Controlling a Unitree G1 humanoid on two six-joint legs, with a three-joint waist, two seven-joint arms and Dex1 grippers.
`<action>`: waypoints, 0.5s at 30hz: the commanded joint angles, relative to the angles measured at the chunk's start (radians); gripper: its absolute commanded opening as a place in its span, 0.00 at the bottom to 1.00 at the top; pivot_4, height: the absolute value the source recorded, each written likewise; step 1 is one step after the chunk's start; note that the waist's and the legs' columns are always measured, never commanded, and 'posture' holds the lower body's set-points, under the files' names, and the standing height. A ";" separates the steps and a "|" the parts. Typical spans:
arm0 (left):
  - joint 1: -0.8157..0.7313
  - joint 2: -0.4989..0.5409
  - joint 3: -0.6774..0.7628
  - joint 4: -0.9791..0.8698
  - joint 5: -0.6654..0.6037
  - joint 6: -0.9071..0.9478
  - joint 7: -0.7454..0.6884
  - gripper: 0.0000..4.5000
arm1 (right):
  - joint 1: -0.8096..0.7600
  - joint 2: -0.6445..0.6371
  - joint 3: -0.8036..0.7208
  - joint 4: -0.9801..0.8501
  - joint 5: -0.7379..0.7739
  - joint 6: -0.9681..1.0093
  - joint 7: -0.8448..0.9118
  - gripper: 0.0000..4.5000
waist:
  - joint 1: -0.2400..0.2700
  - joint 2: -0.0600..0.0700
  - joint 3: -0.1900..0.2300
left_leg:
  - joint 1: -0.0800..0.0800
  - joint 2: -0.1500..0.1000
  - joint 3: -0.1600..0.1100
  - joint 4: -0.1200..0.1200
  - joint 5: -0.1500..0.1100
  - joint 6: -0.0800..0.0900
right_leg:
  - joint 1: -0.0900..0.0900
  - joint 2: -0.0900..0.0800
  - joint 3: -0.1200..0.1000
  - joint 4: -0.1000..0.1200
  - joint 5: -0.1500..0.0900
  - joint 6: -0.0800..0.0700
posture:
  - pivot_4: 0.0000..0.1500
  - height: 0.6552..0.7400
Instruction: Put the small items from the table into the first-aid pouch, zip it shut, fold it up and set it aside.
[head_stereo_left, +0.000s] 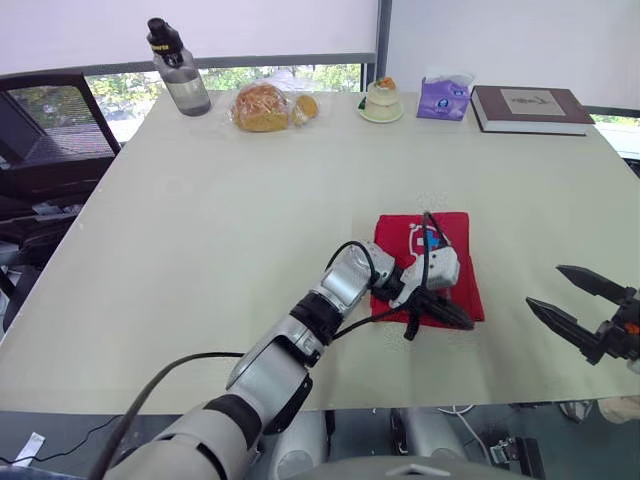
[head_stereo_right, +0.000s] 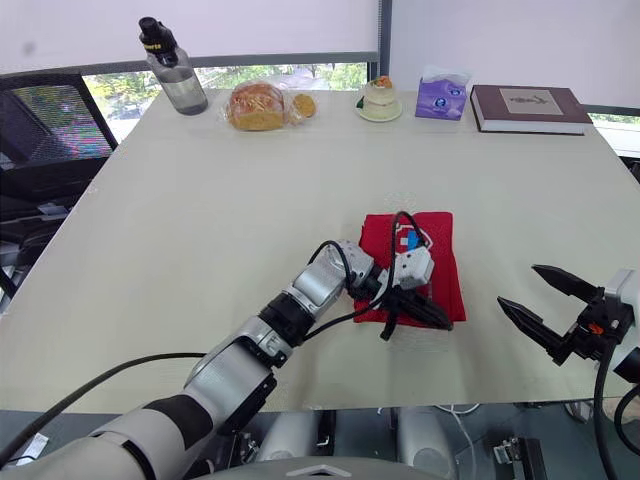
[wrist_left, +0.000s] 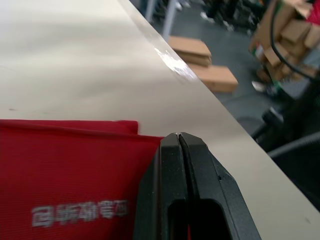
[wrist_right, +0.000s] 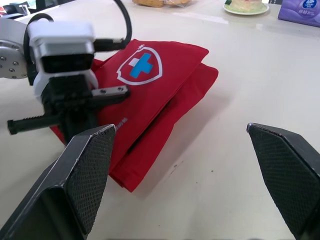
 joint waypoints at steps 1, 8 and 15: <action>-0.099 -0.003 0.143 0.057 -0.060 0.010 0.095 0.01 | -0.002 0.003 -0.001 -0.019 0.008 -0.023 0.012 1.00 | -0.001 -0.001 0.001 | 0.000 0.000 0.000 0.000 0.000 0.000 | 0.000 0.000 0.000 0.000 0.000 0.000 | 1.00 1.00; -0.241 0.003 0.233 0.328 0.009 -0.119 0.281 0.01 | -0.029 0.008 0.037 0.005 -0.010 -0.040 0.015 1.00 | 0.001 -0.001 0.001 | 0.000 -0.001 0.000 -0.002 0.000 0.000 | -0.001 0.000 0.000 0.000 0.002 0.003 | 1.00 1.00; -0.297 -0.034 0.271 0.522 0.068 -0.180 0.481 0.01 | -0.047 0.000 0.047 0.040 -0.024 -0.066 0.037 1.00 | 0.012 -0.001 0.001 | -0.001 -0.001 0.000 -0.005 0.000 0.000 | 0.001 0.000 0.000 -0.006 0.002 0.004 | 1.00 1.00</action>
